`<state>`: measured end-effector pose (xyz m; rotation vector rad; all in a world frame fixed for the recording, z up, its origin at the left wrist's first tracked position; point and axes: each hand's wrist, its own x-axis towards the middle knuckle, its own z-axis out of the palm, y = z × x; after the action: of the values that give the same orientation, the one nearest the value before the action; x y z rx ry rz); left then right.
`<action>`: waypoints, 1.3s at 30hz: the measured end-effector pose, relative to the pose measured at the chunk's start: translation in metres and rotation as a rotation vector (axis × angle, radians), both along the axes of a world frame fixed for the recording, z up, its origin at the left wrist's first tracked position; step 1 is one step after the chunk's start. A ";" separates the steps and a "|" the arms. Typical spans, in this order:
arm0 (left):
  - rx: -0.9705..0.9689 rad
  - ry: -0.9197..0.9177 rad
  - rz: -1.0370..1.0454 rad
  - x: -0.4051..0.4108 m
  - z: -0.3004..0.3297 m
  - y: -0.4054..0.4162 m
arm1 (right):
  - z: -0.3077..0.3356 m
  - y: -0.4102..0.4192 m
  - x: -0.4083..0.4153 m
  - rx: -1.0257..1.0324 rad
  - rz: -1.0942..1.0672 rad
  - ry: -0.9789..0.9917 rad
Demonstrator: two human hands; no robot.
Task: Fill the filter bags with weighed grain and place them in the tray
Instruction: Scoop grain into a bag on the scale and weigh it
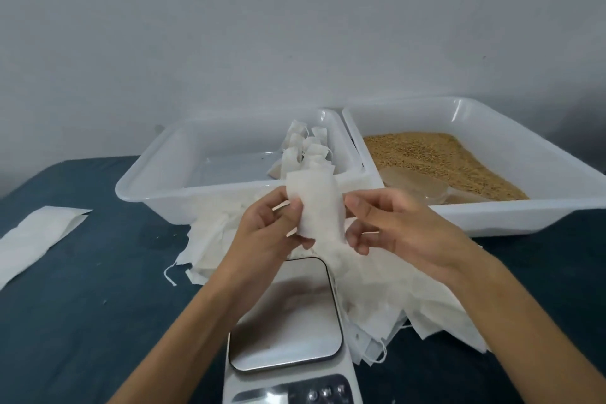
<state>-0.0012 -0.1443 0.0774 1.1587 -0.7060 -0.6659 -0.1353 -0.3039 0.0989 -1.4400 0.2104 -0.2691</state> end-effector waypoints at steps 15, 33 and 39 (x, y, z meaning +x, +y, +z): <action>0.054 -0.767 0.183 -0.027 -0.014 -0.003 | -0.018 0.010 0.010 -0.298 -0.289 -0.176; -0.008 -0.431 -0.008 -0.023 -0.009 -0.002 | -0.018 0.015 0.007 0.119 0.022 -0.312; 0.015 -0.465 0.199 -0.016 -0.009 -0.002 | -0.023 0.012 0.008 -0.499 -0.251 -0.306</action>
<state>-0.0171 -0.1462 0.0684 1.3945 -0.9598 -0.2313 -0.1268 -0.2919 0.0759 -1.8404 0.0736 -0.7836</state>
